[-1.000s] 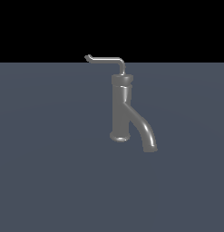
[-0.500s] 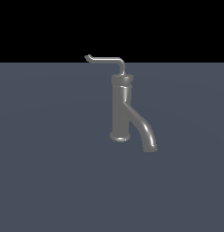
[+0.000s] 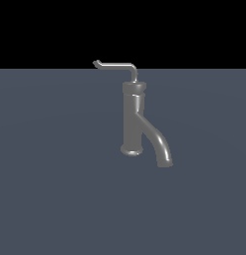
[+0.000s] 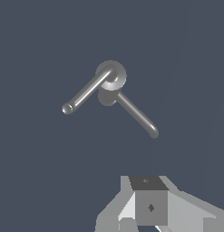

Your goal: Turn on the faucet by rotating a designated handle.

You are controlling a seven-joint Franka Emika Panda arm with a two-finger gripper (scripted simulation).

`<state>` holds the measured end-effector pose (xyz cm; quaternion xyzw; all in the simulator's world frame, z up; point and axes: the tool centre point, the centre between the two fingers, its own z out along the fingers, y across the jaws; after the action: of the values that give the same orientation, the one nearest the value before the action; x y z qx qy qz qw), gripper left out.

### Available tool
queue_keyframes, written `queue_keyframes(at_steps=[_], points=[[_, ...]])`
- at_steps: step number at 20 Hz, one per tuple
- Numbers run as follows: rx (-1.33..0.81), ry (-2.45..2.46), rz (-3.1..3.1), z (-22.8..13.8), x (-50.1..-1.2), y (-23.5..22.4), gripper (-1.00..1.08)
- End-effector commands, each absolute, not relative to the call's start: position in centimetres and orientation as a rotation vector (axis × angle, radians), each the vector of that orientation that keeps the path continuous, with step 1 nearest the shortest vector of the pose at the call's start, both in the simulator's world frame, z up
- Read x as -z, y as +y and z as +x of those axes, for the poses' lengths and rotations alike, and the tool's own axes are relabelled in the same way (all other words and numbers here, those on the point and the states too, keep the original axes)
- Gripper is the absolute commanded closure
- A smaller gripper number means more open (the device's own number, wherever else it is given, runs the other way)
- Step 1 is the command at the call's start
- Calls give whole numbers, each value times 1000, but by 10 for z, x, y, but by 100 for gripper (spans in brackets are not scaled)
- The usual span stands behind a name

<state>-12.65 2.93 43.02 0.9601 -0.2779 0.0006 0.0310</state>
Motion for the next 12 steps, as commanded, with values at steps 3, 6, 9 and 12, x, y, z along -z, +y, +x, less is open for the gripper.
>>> queue_keyframes(at_steps=[3,6,9,12], points=[[-9,-1012,2912,-104,-417,33,108],[-13,-1114,2878,-90,-407,36,108],[-16,-1215,2842,-76,-396,39,108],[-18,-1315,2802,-62,-385,42,108]])
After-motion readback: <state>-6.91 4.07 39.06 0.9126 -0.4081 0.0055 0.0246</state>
